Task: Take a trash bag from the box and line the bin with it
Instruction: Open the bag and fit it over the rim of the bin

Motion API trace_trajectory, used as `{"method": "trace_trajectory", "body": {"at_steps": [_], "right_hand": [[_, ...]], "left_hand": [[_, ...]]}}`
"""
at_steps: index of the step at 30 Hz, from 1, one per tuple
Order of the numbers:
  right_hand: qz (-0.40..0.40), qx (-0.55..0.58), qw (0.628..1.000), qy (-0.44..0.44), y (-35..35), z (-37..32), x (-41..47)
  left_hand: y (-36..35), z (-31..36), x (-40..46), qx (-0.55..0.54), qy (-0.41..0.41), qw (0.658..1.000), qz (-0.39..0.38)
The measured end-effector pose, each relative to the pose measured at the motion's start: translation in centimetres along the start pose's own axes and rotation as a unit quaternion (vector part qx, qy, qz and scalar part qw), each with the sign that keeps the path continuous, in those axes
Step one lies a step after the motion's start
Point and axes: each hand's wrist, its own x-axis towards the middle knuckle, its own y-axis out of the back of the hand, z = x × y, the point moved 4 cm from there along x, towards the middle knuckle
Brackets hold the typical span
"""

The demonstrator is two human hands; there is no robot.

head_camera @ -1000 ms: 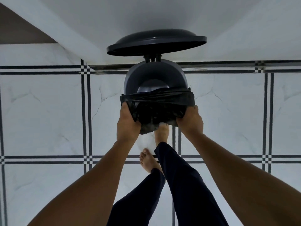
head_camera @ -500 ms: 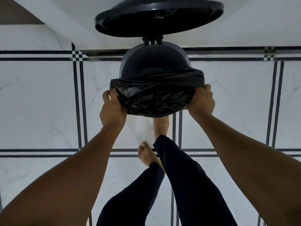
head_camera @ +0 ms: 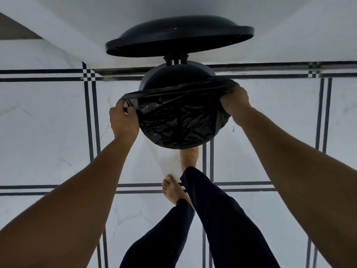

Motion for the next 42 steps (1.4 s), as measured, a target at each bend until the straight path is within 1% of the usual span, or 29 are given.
{"method": "trace_trajectory", "body": {"at_steps": [2,3,4,6,7,9,11,13,17,19,21,23,24,26,27,29,31,32,33,34,35,36,37,38,39,40,41,42], "right_hand": [[-0.001,0.020,1.000,-0.022,0.1,-1.0,-0.1],[-0.009,-0.006,1.000,-0.021,0.2,-1.4,-0.2],[-0.014,-0.059,0.998,-0.010,0.2,-1.6,-0.2],[0.002,-0.190,0.981,0.030,0.5,-2.0,0.3],[0.017,-0.233,0.971,0.043,0.9,-2.2,0.5],[0.030,-0.266,0.962,0.050,1.4,-2.7,1.2],[0.015,-0.272,0.961,0.058,1.5,-3.1,2.0],[0.008,-0.238,0.968,0.077,1.2,-3.7,2.3],[0.037,-0.052,0.996,0.066,0.0,-4.6,2.1],[0.047,0.028,0.997,0.060,-0.8,-4.9,1.8],[0.074,0.078,0.992,0.066,-1.2,-5.0,1.5],[0.101,0.118,0.986,0.053,-1.4,-5.0,1.5],[0.110,0.116,0.986,0.039,-1.5,-4.9,1.5],[0.101,0.092,0.991,0.014,-1.8,-4.6,1.9],[0.086,0.101,0.991,0.007,-2.1,-4.3,2.3],[0.062,0.155,0.986,0.009,-2.6,-3.9,2.9],[0.050,0.182,0.982,0.026,-2.9,-3.8,3.1],[0.051,0.181,0.981,0.041,-2.8,-4.0,3.1],[0.054,0.181,0.980,0.062,-2.8,-4.2,3.0],[0.059,0.176,0.979,0.090,-2.8,-4.5,2.8],[0.060,0.165,0.977,0.123,-2.9,-4.9,2.4],[0.060,0.146,0.974,0.162,-3.1,-5.1,2.1],[0.058,0.119,0.971,0.201,-3.5,-5.2,2.0],[0.056,0.086,0.967,0.232,-3.9,-5.3,1.9],[0.058,0.050,0.964,0.254,-4.2,-5.3,1.9],[0.061,0.022,0.962,0.265,-4.3,-5.2,1.8],[0.065,0.010,0.960,0.272,-4.4,-5.0,1.8],[0.071,0.009,0.959,0.276,-4.3,-4.8,2.0]], "left_hand": [[-0.3,1.1,0.6,-0.046,0.022,0.999,0.011],[-0.4,1.6,1.1,-0.063,0.037,0.997,0.020],[-0.5,1.8,1.5,-0.075,0.052,0.996,0.025],[-0.8,2.2,2.7,-0.095,0.087,0.991,0.020],[-0.8,2.2,3.2,-0.106,0.105,0.989,0.013],[-1.0,2.3,3.8,-0.126,0.128,0.984,-0.003],[-1.0,2.8,3.9,-0.130,0.123,0.984,-0.013],[-1.2,3.4,3.9,-0.136,0.108,0.984,-0.028],[-2.0,4.3,4.0,-0.162,0.085,0.982,-0.038],[-2.2,4.8,3.9,-0.151,0.065,0.986,-0.038],[-2.7,5.0,4.0,-0.146,0.044,0.987,-0.052],[-3.0,5.1,4.4,-0.140,0.029,0.988,-0.055],[-3.2,4.8,4.7,-0.141,0.021,0.988,-0.056],[-3.2,4.9,4.8,-0.147,0.010,0.987,-0.059],[-3.2,5.0,4.8,-0.143,0.007,0.988,-0.062],[-3.7,4.8,5.0,-0.150,0.002,0.986,-0.066],[-3.0,4.6,4.6,-0.150,-0.028,0.987,-0.059],[-3.3,4.6,4.5,-0.150,-0.049,0.987,-0.042],[-1.4,4.4,3.5,-0.167,-0.059,0.983,-0.044],[-4.0,4.1,4.8,-0.169,-0.070,0.983,-0.034],[-5.5,2.1,6.6,-0.143,-0.096,0.984,-0.037],[-7.4,-1.8,9.9,-0.074,-0.110,0.991,-0.018],[-9.2,-4.0,11.7,-0.052,-0.126,0.991,0.012],[-10.1,-4.7,12.1,-0.078,-0.111,0.991,-0.011],[-9.2,-3.8,11.8,-0.061,-0.140,0.988,-0.020],[-7.7,-1.8,10.1,-0.079,-0.135,0.986,-0.059],[-6.1,2.2,7.4,-0.125,-0.116,0.979,-0.112],[-4.1,5.3,5.2,-0.153,-0.081,0.981,-0.084]]}}
